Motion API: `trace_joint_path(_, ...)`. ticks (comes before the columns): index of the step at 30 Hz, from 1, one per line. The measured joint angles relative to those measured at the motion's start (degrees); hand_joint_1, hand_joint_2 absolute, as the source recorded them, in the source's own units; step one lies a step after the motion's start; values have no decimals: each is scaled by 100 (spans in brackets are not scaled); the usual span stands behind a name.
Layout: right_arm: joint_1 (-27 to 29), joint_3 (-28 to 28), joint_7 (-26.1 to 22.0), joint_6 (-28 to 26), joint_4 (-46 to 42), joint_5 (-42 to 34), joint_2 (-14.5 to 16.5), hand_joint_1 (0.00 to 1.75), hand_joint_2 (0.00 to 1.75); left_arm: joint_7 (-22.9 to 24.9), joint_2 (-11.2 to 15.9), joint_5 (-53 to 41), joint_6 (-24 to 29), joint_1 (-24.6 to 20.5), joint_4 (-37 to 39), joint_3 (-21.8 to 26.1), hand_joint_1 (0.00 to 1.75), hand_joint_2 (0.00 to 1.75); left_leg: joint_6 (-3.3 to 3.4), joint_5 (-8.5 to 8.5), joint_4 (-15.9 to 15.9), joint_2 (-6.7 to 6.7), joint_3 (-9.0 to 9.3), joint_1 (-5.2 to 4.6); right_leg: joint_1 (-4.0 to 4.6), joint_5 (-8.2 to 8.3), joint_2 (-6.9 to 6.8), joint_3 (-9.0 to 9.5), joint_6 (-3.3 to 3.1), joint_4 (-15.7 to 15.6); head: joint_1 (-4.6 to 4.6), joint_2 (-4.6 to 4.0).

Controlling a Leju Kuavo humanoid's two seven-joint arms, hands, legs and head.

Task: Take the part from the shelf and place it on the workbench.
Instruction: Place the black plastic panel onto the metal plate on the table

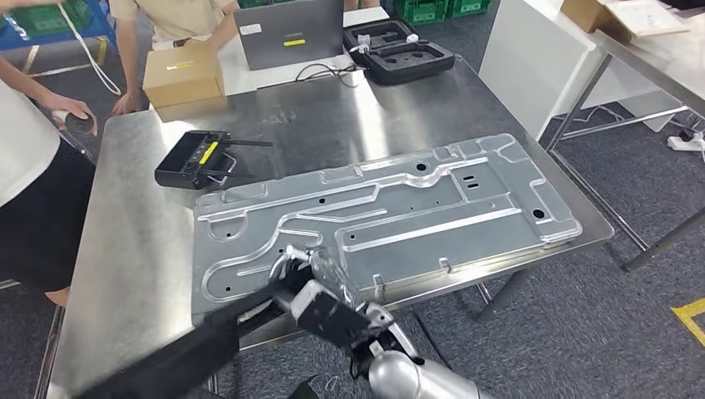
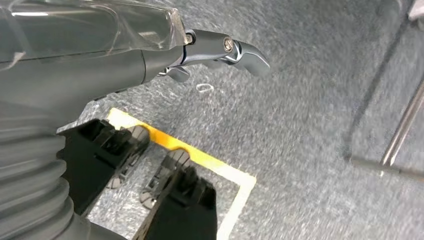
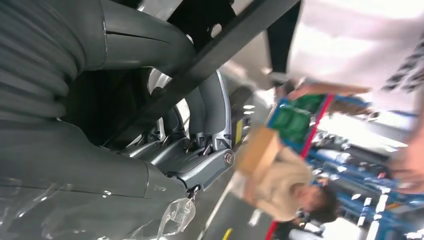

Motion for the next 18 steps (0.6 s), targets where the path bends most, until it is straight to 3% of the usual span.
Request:
trace_joint_path(2,-146,1,66,-33,211,-9,18,175,175,8,-15,-10,-19,-11,-1,-20,0,175,-26,-14,19,2,-14,9,-1,9,4,-7,-28,-4,8,0)
trace_joint_path(4,-398,10,213,-95,562,22,86,175,175,20,-36,-54,-55,-28,-3,-56,0,175,-122,-338,672,10,-327,47,-18,23,-2,-14,-89,-14,20,0)
trace_joint_path(6,-613,43,368,-164,846,102,162,175,175,31,-52,-103,-86,-35,-4,-86,0,175,-206,-720,1631,18,-804,84,-32,29,-9,-19,-128,-18,25,0)
trace_joint_path(7,-685,68,439,-200,939,150,189,175,175,36,-57,-117,-95,-34,-4,-93,0,175,-210,-735,1813,18,-914,89,-31,28,-7,-17,-129,-18,25,0)
trace_joint_path(8,-764,95,515,-242,1028,203,219,175,175,42,-65,-132,-104,-37,-4,-99,0,175,-203,-637,1750,18,-910,90,-31,27,-5,-12,-129,-18,26,0)
trace_joint_path(9,-846,119,603,-292,1112,256,256,175,175,47,-72,-148,-113,-44,-4,-102,0,175,-183,-445,1442,18,-788,89,-30,25,-2,-5,-127,-18,26,0)
trace_joint_path(11,-1024,157,772,-408,1260,363,337,175,175,66,-86,-176,-126,-73,-5,-104,0,175,-117,-30,532,19,-390,66,-21,23,5,2,-118,-19,28,0)
trace_joint_path(12,-1113,179,865,-488,1337,418,374,175,175,75,-94,-188,-131,-92,-6,-104,0,175,-88,85,207,20,-253,47,-16,23,7,-4,-104,-20,32,0)
trace_joint_path(13,-1199,201,965,-583,1417,491,408,175,175,85,-102,-197,-133,-109,-7,-105,0,175,-64,125,39,21,-188,26,-14,24,7,-11,-82,-22,36,0)
trace_joint_path(16,-1461,263,1316,-852,1628,759,500,175,175,98,-132,-230,-149,-136,-8,-105,0,175,2,148,-36,23,-159,14,-20,19,3,-15,18,-31,54,0)
trace_joint_path(18,-1660,307,1579,-936,1745,978,538,175,175,100,-167,-272,-172,-160,-9,-105,0,175,64,200,-102,28,-106,46,-17,-154,4,-124,64,229,84,0)
